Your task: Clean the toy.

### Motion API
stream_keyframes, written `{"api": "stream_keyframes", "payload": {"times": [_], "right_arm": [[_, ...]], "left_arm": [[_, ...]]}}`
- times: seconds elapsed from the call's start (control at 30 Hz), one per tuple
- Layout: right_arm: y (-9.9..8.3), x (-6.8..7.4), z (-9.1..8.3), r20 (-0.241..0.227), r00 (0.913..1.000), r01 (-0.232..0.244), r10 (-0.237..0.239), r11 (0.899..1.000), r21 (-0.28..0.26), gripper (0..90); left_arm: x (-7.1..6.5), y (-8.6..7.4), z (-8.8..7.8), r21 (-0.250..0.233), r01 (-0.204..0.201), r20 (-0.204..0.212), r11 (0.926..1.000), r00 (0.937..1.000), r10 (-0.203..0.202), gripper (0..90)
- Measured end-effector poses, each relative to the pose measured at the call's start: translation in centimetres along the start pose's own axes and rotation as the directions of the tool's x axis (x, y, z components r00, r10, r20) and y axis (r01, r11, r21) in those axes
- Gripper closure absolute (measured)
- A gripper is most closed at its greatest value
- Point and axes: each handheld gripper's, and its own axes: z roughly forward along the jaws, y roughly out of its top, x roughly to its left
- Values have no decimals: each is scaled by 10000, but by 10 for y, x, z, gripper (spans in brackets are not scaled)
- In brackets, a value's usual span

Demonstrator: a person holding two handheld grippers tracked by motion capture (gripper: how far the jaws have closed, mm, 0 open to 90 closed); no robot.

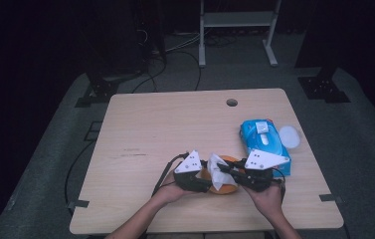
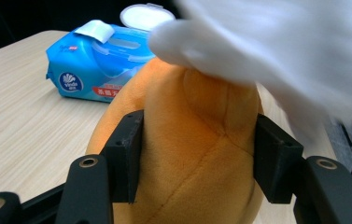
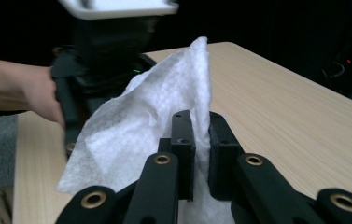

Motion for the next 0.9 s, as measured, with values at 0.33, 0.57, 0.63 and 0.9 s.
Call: {"api": "stream_keyframes", "payload": {"times": [0.33,0.57,0.63,0.9], "right_arm": [[-10,-21,-3,921,9954,-360,277,9953,895,824],[-20,-33,-13,1296,9894,-821,658,9887,1250,824],[-16,-26,-10,1020,9930,-705,597,9919,1055,823],[-13,-25,-3,819,9958,-504,413,9923,1127,822]], "left_arm": [[-8,0,0,334,-721,355,9968,9969,709,422],[-8,-2,-1,299,-800,552,9963,9954,783,417],[-9,-2,0,350,-865,800,9956,9933,835,410],[-4,-2,-5,344,-738,601,9967,9956,717,419]]}}
